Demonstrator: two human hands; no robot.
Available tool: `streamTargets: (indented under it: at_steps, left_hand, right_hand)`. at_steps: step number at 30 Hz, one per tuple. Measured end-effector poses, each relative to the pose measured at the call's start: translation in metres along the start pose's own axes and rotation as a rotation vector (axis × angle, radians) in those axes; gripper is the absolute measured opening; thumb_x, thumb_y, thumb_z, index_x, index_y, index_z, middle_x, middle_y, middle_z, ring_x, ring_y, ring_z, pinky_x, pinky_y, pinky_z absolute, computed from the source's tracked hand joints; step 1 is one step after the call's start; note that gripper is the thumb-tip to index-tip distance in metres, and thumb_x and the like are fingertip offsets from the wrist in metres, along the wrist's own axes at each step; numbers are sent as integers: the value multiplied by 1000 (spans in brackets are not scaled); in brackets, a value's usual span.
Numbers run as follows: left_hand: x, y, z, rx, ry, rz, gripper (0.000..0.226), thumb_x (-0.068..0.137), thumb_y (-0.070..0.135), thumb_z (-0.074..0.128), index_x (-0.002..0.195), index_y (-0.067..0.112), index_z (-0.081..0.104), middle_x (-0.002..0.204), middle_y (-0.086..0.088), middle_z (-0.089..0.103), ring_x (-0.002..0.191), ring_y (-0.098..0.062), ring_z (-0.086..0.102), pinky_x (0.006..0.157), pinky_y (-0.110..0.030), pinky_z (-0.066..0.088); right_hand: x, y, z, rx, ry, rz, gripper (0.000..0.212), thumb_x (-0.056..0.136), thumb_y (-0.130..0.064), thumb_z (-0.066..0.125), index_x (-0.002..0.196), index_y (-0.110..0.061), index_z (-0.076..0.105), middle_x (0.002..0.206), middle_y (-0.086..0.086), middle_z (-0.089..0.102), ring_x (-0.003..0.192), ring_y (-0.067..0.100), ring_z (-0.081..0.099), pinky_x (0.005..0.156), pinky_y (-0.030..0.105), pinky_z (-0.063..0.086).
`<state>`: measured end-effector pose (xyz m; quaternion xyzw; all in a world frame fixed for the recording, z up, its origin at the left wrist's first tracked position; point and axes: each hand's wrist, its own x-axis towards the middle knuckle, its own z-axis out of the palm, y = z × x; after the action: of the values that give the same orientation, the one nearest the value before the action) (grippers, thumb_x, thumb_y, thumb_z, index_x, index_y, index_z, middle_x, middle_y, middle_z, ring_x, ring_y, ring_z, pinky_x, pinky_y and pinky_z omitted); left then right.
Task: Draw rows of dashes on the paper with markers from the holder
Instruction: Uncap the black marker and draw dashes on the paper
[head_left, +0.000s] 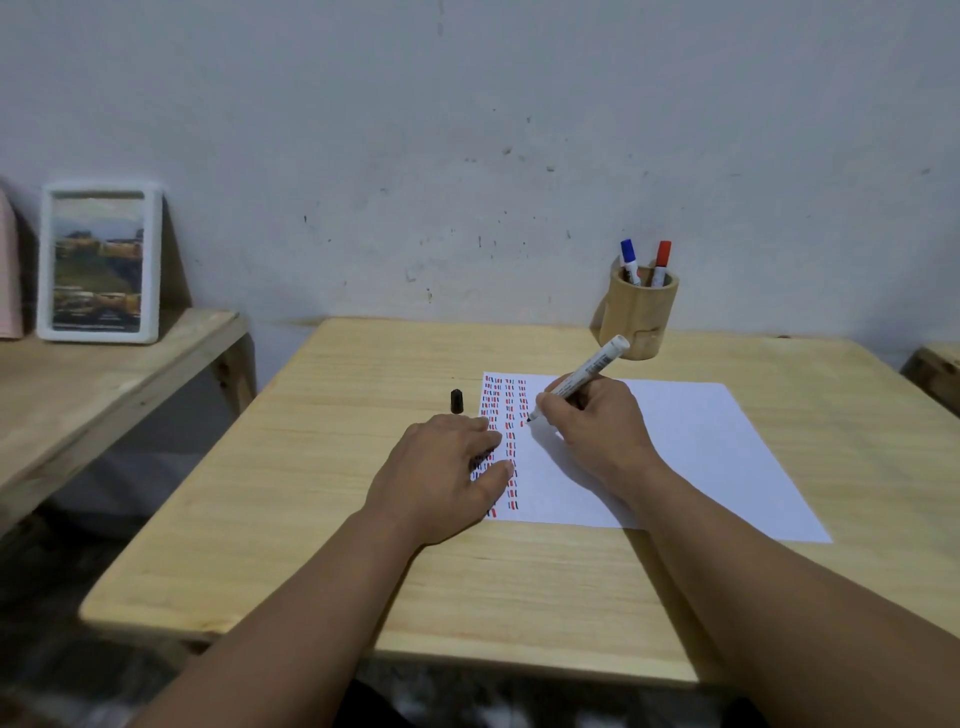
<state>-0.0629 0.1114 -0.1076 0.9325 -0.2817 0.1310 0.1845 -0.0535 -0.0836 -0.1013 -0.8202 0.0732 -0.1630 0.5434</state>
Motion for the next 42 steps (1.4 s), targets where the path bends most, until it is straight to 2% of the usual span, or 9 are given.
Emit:
streamTargets:
  at_steps: [5, 12, 19, 27, 32, 37, 42]
  left_hand:
    - [-1, 0, 0, -14, 11, -3, 42, 84, 47, 51, 101, 15, 73, 110, -4, 72, 114, -20, 59, 90, -38, 49]
    - [-1, 1, -2, -22, -5, -18, 41, 84, 47, 52, 104, 17, 72, 117, -2, 70, 116, -21, 57, 92, -39, 47]
    - [-1, 2, -2, -8, -11, -35, 46, 82, 49, 48, 95, 11, 71, 102, -7, 70, 102, -24, 60, 85, -42, 49]
    - [-1, 4, -3, -12, -12, -39, 42, 83, 46, 50, 95, 12, 71, 102, -5, 70, 102, -22, 59, 86, -41, 48]
    - [-1, 4, -3, -18, -13, -39, 40, 84, 46, 52, 97, 13, 71, 105, -5, 70, 105, -21, 58, 87, -39, 47]
    - [-1, 5, -4, 0, -21, -36, 42, 85, 47, 50, 98, 13, 70, 105, -5, 69, 104, -22, 58, 87, -41, 46]
    - [-1, 5, -4, -16, -6, -31, 42, 84, 47, 50, 97, 12, 70, 104, -6, 70, 103, -23, 58, 85, -41, 47]
  right_hand:
    - [1, 0, 0, -17, -12, -9, 20, 82, -26, 67, 79, -7, 74, 72, 5, 72, 67, 15, 63, 69, 37, 53]
    - [3, 2, 3, -6, -29, -10, 21, 83, -27, 68, 80, -7, 74, 74, 6, 73, 68, 15, 64, 71, 36, 54]
    - [3, 2, 3, -18, -38, -12, 20, 84, -26, 67, 82, -8, 74, 77, 6, 74, 72, 18, 66, 72, 33, 52]
    - [4, 3, 3, -24, -35, -18, 20, 86, -27, 67, 83, -8, 74, 80, 8, 75, 78, 21, 69, 73, 35, 54]
    - [5, 3, 2, -32, -46, -15, 18, 86, -25, 67, 86, -10, 76, 82, 4, 75, 79, 17, 69, 74, 32, 53]
    - [4, 0, 2, -33, -65, -14, 16, 86, -24, 67, 85, -10, 75, 75, 0, 71, 71, 12, 63, 67, 26, 45]
    - [3, 0, 1, -36, -66, -11, 16, 85, -23, 67, 82, -9, 75, 73, 1, 71, 69, 13, 64, 66, 29, 48]
